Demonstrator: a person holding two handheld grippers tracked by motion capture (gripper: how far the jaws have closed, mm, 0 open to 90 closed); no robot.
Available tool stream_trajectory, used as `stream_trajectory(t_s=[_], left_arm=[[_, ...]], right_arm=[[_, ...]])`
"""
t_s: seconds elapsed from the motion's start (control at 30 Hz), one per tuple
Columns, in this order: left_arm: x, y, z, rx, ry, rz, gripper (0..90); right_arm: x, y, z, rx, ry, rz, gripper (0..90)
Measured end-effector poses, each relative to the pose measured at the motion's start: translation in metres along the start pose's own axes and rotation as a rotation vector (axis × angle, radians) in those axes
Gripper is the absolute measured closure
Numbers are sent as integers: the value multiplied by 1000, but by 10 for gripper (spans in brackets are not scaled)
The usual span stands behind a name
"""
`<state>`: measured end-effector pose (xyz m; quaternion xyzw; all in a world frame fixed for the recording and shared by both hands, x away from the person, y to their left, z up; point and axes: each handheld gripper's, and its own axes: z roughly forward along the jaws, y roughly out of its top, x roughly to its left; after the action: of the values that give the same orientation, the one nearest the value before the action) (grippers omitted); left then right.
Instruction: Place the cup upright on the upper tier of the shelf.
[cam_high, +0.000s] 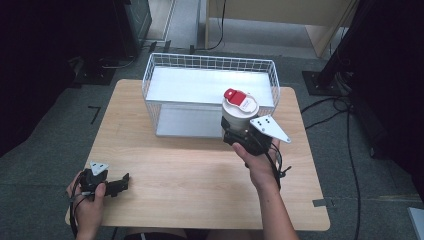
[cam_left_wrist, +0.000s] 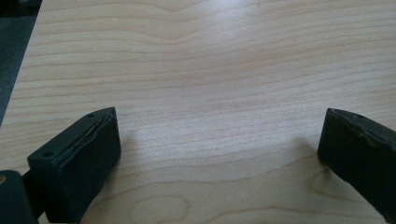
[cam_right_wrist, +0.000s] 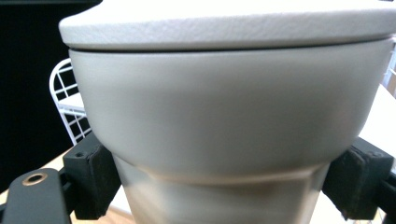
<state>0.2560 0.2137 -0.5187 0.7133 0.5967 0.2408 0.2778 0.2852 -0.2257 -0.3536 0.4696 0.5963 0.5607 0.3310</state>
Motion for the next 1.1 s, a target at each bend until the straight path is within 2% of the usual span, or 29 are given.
stream_trajectory(t_s=[0.17,0.57,0.8,1.1], left_arm=[[0,0,0,0,0,0,0],[0,0,0,0,0,0,0],[0,0,0,-1,0,-2,0],[0,0,0,-3,-1,-4,0]], right_arm=[[3,7,8,-5,-3,-11,126],[14,37,32,-38,-15,-10,126],[18,45,46,-46,-29,-8,125],[22,56,61,-66,-22,2,125]])
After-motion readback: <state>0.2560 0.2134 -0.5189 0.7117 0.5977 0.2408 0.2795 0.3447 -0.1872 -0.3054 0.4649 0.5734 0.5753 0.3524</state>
